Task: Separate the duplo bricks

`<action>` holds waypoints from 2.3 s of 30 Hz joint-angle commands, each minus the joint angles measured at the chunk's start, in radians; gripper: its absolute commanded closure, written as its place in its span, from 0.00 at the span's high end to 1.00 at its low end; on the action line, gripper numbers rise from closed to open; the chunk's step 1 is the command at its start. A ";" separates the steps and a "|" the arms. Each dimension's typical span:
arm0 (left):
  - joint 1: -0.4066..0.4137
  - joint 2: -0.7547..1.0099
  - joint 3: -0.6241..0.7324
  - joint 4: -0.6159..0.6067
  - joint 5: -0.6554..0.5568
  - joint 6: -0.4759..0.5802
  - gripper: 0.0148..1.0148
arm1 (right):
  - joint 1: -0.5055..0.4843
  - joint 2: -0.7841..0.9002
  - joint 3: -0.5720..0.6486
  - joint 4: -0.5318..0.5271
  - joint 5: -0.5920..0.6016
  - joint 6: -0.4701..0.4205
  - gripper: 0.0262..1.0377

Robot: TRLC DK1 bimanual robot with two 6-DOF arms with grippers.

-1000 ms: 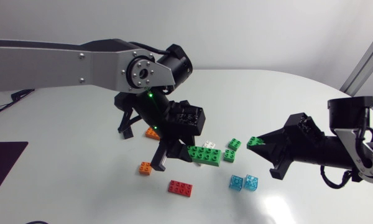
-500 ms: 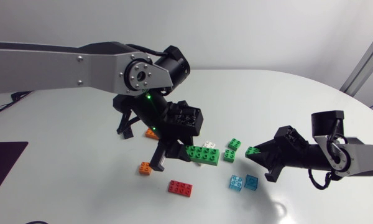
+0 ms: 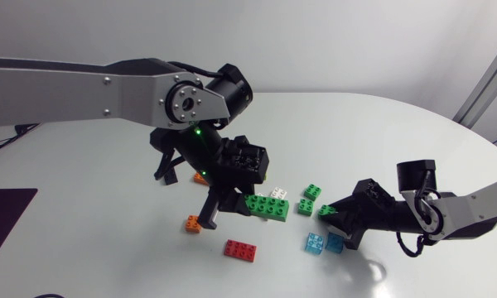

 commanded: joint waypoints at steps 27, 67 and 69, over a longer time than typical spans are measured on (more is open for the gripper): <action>0.164 0.138 -0.125 0.202 -0.217 0.135 0.21 | -0.086 -0.747 -0.012 -0.607 -0.074 -0.070 0.95; 0.223 0.029 -0.194 0.288 -0.221 0.159 0.95 | 0.039 -1.003 0.014 -0.804 -0.014 0.020 0.95; 0.227 -0.014 -0.197 0.277 -0.211 0.150 0.95 | 0.041 -1.009 0.012 -0.810 -0.016 0.023 0.95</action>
